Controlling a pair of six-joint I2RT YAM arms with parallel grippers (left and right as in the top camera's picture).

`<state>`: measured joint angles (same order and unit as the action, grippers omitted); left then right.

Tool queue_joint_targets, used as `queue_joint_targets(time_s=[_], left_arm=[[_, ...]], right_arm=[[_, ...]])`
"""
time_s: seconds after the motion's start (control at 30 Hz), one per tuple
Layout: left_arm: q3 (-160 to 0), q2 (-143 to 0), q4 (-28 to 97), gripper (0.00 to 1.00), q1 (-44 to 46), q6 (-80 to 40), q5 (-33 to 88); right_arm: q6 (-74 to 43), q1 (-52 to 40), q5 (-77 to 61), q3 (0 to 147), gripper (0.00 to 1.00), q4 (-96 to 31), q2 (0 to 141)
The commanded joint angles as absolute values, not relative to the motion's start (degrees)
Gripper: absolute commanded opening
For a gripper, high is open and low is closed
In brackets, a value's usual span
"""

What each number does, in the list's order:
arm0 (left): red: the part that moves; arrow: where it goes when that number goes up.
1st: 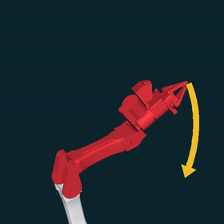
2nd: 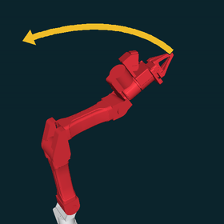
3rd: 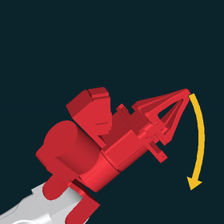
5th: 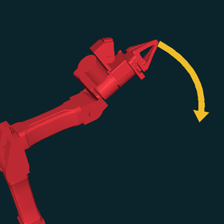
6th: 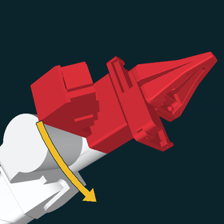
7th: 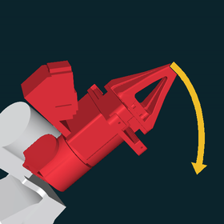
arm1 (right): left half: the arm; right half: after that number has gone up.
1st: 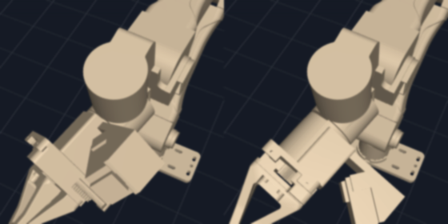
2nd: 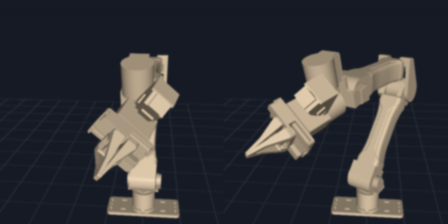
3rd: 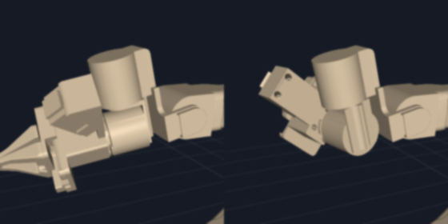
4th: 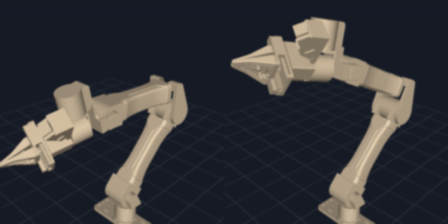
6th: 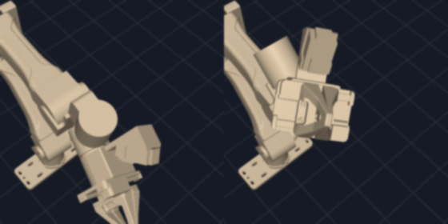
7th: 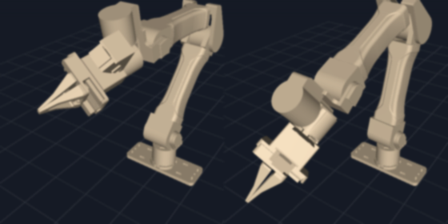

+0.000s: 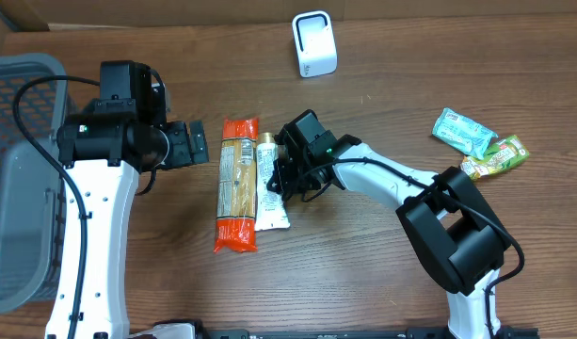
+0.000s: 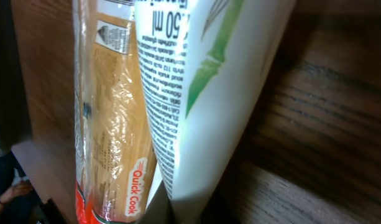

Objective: Scan the item barcode

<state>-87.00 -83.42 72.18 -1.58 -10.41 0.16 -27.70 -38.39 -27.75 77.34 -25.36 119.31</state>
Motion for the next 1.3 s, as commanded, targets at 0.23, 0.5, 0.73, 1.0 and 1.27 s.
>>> queue_joint_targets(time_s=[0.23, 0.5, 0.73, 1.0, 1.27], left_arm=[[-86.91, -83.15, 72.1, 0.99, -1.48, -10.96, -0.21], [-86.91, -83.15, 72.1, 1.0, -1.48, -10.96, -0.23], [-86.91, -83.15, 72.1, 0.99, -1.45, -10.96, -0.21], [-86.91, -83.15, 72.1, 0.99, -1.45, -10.96, -0.21], [-86.91, -83.15, 72.1, 1.0, -1.45, -10.96, -0.21]], right_arm=[[-20.99, -31.88, -48.21, 76.2, 0.04, -26.35, 118.58], [-6.72, -22.76, -53.45, 76.2, 0.04, -37.28, 105.82], [3.57, -19.64, -54.06, 76.2, 0.04, -47.03, 91.42], [6.28, -17.8, -54.15, 76.2, 0.04, -48.53, 79.02], [6.04, -16.91, -54.11, 76.2, 0.04, -49.21, 76.09]])
